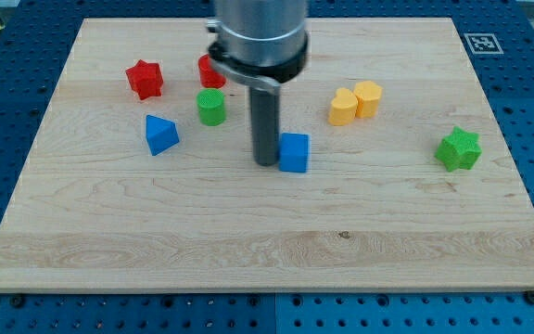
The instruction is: Move the blue cube to the green star
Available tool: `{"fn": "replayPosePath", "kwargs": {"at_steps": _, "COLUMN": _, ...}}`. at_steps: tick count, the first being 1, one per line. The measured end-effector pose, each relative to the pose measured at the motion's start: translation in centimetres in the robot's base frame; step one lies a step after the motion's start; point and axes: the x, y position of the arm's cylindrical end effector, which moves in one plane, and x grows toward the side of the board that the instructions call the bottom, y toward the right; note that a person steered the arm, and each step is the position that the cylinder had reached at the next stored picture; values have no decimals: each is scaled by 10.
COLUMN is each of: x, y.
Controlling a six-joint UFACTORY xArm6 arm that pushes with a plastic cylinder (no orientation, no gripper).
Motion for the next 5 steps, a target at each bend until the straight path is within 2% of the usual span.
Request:
{"fn": "replayPosePath", "kwargs": {"at_steps": 4, "x": 2, "y": 150}}
{"fn": "replayPosePath", "kwargs": {"at_steps": 5, "x": 10, "y": 129}}
